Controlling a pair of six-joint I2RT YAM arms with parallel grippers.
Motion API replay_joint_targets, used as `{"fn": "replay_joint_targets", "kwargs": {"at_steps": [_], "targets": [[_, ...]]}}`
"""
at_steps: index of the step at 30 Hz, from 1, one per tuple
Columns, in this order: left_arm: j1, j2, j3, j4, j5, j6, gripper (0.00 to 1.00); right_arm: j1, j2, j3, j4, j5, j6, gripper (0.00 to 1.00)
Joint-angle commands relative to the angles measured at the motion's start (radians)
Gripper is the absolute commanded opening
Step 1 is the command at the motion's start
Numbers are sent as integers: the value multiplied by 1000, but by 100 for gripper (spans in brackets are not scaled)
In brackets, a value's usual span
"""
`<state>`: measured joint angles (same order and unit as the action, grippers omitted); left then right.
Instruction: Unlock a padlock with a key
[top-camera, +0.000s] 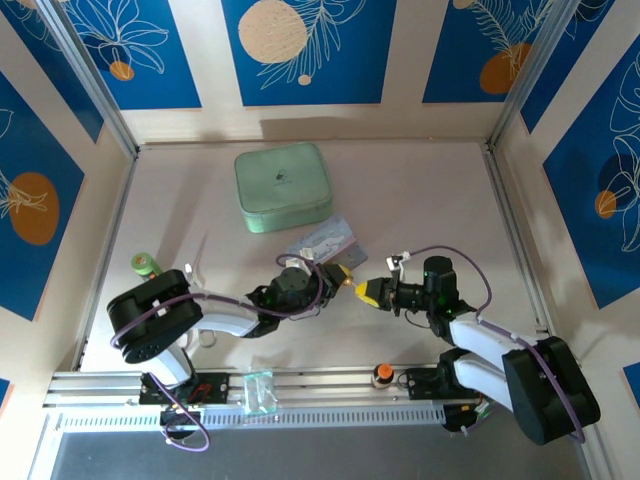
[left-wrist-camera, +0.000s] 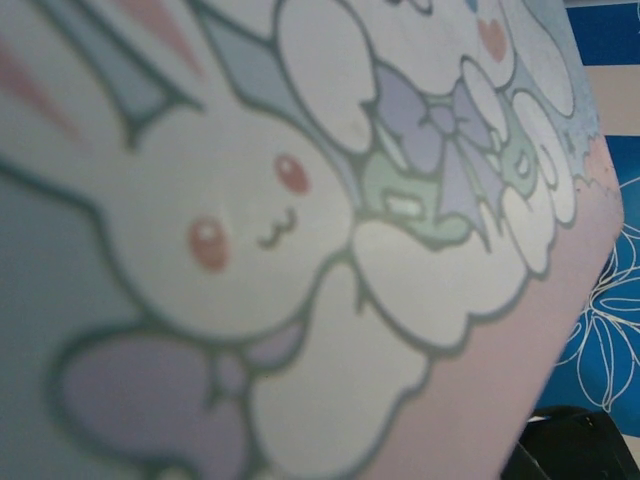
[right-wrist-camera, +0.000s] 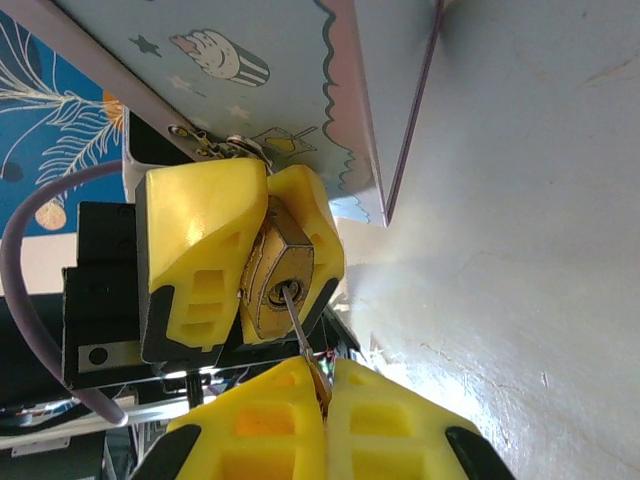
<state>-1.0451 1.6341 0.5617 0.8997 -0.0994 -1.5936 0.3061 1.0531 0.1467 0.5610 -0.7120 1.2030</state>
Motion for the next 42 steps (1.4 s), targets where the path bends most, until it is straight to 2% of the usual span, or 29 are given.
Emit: {"fn": "replay_joint_targets", "kwargs": {"at_steps": [1, 8, 17, 23, 30, 34, 39, 42], "targets": [[-7, 16, 12, 114, 71, -29, 0, -2, 23, 52, 3, -81, -45, 0], [-7, -2, 10, 93, 66, -18, 0, -8, 120, 53, 66, -73, -9, 0], [-9, 44, 9, 171, 90, -41, 0, -28, 170, 36, 207, -121, 35, 0], [-9, 22, 16, 94, 113, -7, 0, -37, 125, 72, 73, -152, -35, 0], [-6, 25, 34, 72, 156, 16, 0, -55, 191, 118, 68, -271, -50, 0], [-6, 46, 39, 105, 163, 9, 0, -57, 216, 147, 19, -277, -49, 0], [-7, 74, 57, 129, 188, -2, 0, -43, 278, 149, 129, -276, 8, 0], [-10, 87, 65, 121, 198, -7, 0, 3, 256, 170, 116, -222, 1, 0]]}}
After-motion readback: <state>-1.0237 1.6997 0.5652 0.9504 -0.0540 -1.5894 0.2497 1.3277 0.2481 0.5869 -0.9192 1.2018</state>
